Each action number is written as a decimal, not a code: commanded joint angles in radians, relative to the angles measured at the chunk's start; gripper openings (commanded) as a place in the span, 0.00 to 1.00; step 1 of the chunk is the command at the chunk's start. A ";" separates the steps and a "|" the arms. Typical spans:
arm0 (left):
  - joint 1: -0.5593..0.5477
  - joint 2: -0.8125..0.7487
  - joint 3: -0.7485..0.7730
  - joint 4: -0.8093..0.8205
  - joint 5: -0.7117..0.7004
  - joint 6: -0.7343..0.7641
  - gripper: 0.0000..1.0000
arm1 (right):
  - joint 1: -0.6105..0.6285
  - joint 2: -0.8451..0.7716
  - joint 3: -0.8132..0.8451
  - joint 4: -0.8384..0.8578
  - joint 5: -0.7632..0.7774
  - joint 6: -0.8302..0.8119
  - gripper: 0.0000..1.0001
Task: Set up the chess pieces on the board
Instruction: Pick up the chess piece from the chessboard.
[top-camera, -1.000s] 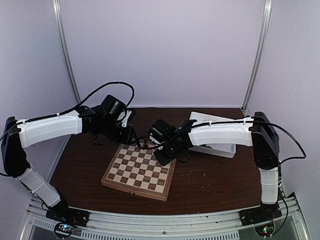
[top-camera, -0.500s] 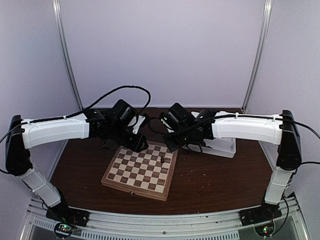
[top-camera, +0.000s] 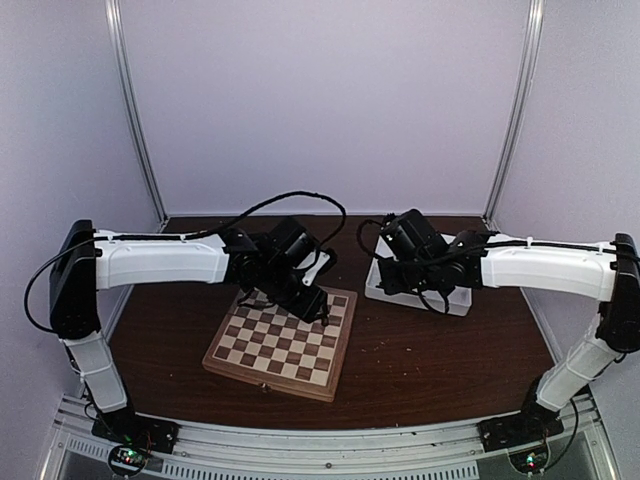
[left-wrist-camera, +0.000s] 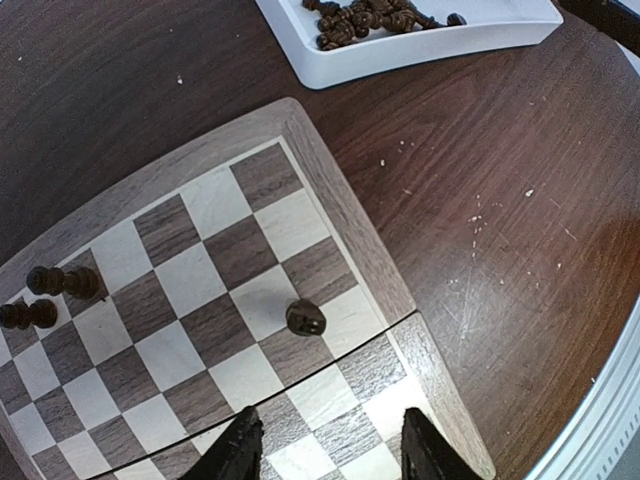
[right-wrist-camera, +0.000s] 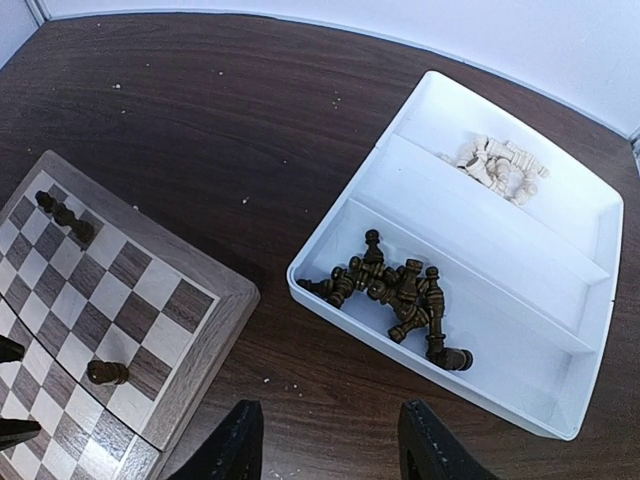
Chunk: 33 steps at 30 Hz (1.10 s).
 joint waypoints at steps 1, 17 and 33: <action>-0.007 0.048 0.070 0.004 0.008 0.011 0.48 | -0.010 -0.046 -0.036 0.053 0.031 0.037 0.49; -0.020 0.218 0.233 -0.118 -0.101 0.008 0.44 | -0.022 -0.110 -0.087 0.069 0.042 0.040 0.47; -0.020 0.274 0.259 -0.126 -0.097 0.019 0.34 | -0.030 -0.125 -0.112 0.064 0.047 0.047 0.47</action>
